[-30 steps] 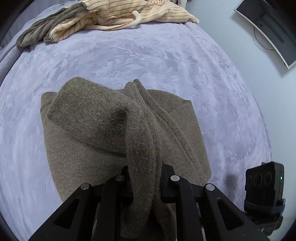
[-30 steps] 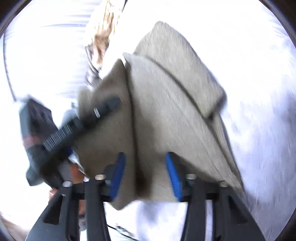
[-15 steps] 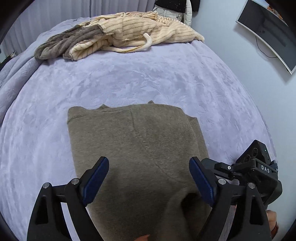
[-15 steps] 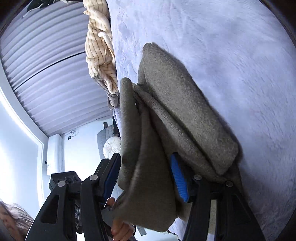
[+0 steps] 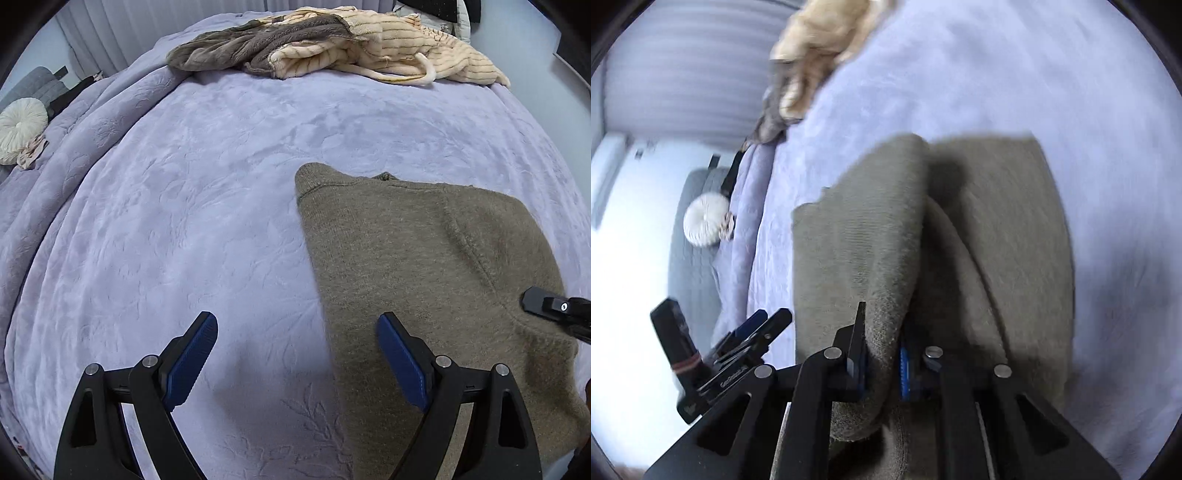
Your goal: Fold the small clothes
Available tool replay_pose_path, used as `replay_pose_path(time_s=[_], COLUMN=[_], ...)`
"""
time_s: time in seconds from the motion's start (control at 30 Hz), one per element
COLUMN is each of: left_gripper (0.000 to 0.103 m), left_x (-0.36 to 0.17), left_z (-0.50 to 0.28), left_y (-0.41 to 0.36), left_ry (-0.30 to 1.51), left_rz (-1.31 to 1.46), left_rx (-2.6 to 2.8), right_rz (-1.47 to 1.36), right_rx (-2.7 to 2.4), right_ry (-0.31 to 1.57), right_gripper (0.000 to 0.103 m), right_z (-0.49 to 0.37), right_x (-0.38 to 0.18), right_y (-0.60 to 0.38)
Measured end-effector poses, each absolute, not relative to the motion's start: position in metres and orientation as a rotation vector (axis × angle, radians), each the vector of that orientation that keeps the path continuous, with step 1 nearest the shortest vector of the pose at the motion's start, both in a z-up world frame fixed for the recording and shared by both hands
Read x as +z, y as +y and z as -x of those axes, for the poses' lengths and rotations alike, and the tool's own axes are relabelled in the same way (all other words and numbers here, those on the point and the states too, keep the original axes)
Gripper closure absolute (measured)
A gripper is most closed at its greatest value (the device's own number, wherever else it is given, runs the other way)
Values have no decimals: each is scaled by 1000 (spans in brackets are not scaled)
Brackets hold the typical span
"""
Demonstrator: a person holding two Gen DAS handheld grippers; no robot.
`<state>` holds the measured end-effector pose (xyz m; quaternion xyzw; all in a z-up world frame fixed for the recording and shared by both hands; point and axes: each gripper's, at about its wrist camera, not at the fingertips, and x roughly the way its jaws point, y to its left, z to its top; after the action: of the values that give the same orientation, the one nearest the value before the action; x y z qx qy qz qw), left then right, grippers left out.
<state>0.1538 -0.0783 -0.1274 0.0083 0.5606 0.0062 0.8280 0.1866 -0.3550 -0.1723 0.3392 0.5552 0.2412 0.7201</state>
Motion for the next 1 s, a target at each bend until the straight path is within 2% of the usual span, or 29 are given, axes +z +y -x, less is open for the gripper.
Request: replay_pose_path(time_s=[0.13,0.27,0.47,0.63,0.7,0.73,0.77,0.9,0.93,0.97,1.0], left_gripper=[15,13,13,13,13,13,13,13,13,13,13], left_x=[-123,-136,-142,-127,-124,-123,-123,-122,-121,-120,-118], left_z=[-148,-147,-149,-140,-133,-129,-125,-115,-115,-114,-115], left_y=[-102,-129,-130,-118,-110,-106,-101,-92,-92,-95,-99], left_ry=[1147,1118,1131,1152,1164,1174,1187,1235,1239,1238,1235], left_rz=[-92,-190,-160,-170,-161,-150,-135,-59,-40,-34,-44], left_rx=[-36,-83,-109,-115,-125,-130,-137,-167,-179,-193,-201], right_rz=[-729,-776,-908,-814,-782,-780,-773,-707,-690,-654,-617], right_rx=[535,444,395,355,396,426,460,537,541,532,521], right_ry=[1121,1170,1178,1218,1193,1178,1165,1176,1190,1217,1240], right_gripper=[90,89,89,76,58,40,35,36,43,71,88], right_z=[-176,-169,-150,-134,-117,-108,-98,-72,-69,-69,-68], right_x=[-149,-187,-225,-200,-179,-171,-161,-144,-145,-147,-150], right_y=[-372,-397,-425,-434,-436,-436,-434,-421,-416,-409,-404])
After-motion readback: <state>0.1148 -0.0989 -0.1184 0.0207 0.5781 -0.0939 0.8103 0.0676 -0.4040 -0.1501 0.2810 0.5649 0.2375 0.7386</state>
